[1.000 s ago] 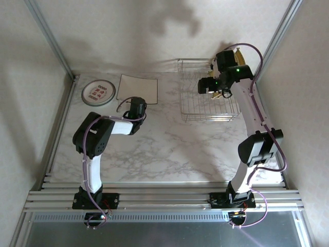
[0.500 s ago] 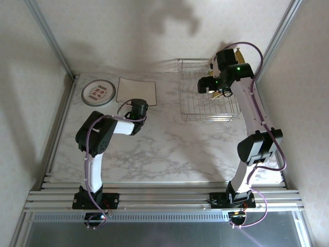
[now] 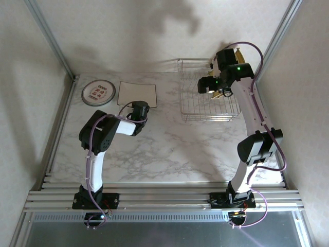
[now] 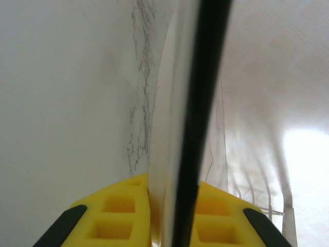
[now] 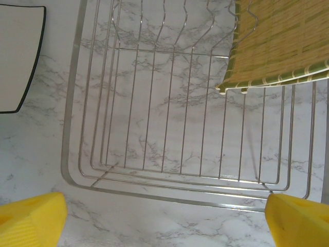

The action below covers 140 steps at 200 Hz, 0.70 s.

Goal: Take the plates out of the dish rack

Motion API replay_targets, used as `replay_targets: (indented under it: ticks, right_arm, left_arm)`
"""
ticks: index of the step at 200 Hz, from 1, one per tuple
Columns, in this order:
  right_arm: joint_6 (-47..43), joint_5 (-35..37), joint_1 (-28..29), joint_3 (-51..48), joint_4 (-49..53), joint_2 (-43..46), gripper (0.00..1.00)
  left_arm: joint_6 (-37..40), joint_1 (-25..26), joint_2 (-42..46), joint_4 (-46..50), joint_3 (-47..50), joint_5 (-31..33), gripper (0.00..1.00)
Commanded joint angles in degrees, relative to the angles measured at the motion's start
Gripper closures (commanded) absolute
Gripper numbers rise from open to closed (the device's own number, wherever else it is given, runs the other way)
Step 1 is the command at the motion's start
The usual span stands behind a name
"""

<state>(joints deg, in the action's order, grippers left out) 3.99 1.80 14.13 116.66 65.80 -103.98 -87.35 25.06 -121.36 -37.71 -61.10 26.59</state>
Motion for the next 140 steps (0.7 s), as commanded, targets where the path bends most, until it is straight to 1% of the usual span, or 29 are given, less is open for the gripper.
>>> replay_targets:
  ticks: [1,30,72,100,140]
  right_arm:
    - [-0.57,0.02,-0.14,-0.34,0.2,1.28,0.01]
    - [-0.21,-0.48,-0.13,-0.72,-0.31,1.46,0.01]
    - [-0.21,-0.56,-0.18,-1.17,-0.81,2.2,0.01]
    - [-0.21,-0.59,-0.18,-1.39,-0.83,3.06,0.01]
    - [0.23,-0.9,-0.33,-3.63,-2.03,5.05,0.01]
  left_arm:
    - [-0.8,0.25,0.51,-4.29,-3.29,1.4,0.97]
    - [-0.89,0.1,0.97,-1.56,-3.08,0.88,0.8]
    - [-1.27,0.17,1.65,-0.06,-2.27,1.02,0.6]
    - [-0.53,0.25,2.72,1.72,-2.02,1.14,0.49]
    - [0.58,0.25,5.27,7.53,-1.84,0.68,0.17]
